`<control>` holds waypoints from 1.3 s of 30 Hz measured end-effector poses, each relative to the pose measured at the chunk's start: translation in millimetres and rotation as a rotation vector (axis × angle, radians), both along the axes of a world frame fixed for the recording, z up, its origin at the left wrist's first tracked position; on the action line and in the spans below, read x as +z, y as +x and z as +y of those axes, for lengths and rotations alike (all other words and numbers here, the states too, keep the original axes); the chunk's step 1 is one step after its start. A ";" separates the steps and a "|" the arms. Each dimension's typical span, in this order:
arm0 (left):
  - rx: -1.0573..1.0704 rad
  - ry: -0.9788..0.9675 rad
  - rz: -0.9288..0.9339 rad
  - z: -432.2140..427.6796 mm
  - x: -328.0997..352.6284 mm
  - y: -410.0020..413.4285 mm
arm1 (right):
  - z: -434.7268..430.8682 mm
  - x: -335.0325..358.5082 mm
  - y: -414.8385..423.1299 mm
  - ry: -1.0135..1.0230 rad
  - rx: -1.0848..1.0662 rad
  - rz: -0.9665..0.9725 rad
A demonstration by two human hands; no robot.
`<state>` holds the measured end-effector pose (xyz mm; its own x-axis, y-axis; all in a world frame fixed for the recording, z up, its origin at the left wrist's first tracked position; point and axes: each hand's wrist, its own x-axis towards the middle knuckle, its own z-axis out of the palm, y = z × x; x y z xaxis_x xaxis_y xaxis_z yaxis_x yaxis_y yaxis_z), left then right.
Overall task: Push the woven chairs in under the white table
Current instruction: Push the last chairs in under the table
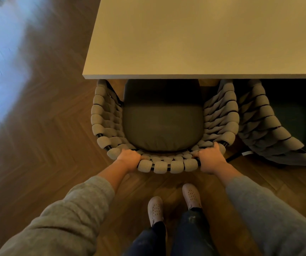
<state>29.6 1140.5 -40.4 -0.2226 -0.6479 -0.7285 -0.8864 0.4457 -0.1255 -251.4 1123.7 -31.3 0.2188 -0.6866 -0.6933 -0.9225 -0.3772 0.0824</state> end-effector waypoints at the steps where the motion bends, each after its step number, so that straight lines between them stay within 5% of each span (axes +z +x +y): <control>1: -0.001 0.004 -0.010 -0.4 -0.7 2.0 | 0.5 2.3 2.8 0.015 -0.010 0.001; 39: -0.006 -0.043 -0.047 -18.3 -25.3 11.2 | -9.0 -12.3 6.8 -0.015 0.010 0.003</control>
